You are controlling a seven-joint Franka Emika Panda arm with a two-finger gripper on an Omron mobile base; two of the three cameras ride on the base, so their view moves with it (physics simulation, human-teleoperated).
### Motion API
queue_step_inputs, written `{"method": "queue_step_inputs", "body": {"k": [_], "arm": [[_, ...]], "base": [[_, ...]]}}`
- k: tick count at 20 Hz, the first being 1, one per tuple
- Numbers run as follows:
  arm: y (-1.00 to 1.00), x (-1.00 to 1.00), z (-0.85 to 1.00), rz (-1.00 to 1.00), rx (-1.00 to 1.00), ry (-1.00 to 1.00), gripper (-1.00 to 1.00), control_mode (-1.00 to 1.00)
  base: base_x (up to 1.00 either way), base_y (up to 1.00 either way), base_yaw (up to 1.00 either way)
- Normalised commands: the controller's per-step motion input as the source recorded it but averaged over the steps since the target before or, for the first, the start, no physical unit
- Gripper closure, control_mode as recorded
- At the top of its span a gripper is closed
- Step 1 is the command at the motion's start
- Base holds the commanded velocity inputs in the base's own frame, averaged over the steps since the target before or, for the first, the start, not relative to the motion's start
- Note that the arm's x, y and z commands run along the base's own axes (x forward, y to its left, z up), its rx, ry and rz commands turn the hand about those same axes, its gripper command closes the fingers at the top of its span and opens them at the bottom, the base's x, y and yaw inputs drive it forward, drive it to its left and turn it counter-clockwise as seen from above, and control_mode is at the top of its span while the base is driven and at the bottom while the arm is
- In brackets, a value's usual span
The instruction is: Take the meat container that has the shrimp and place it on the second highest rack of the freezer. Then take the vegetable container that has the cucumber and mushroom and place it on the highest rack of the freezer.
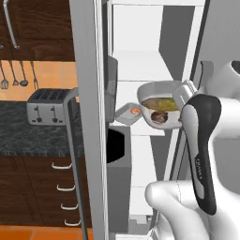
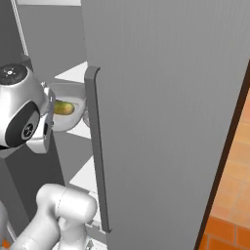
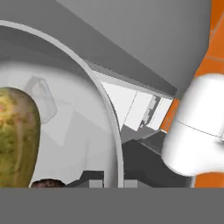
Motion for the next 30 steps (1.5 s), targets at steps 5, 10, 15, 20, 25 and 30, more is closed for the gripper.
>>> {"method": "queue_step_inputs", "body": {"k": [5, 10, 15, 20, 25, 30], "arm": [[0.05, 0.64, 0.34, -0.01, 0.05, -0.09, 1.00, -1.00], [0.00, 0.74, 0.27, -0.08, 0.05, -0.01, 1.00, -1.00], [0.00, 0.51, 0.18, -0.08, 0.01, 0.00, 1.00, -1.00], [-0.01, -0.07, 0.15, -0.06, 0.00, -0.03, 1.00, -1.00], [-0.09, -0.35, 0.22, -0.07, 0.00, -0.13, 1.00, -1.00], [-0.05, -0.61, 0.25, -0.07, 0.00, -0.28, 1.00, -1.00]], "base": [[0.00, 0.00, 0.00], [0.00, 0.00, 0.00], [0.00, 0.00, 0.00], [0.00, 0.00, 0.00], [0.00, 0.00, 0.00], [0.00, 0.00, 0.00]]}}
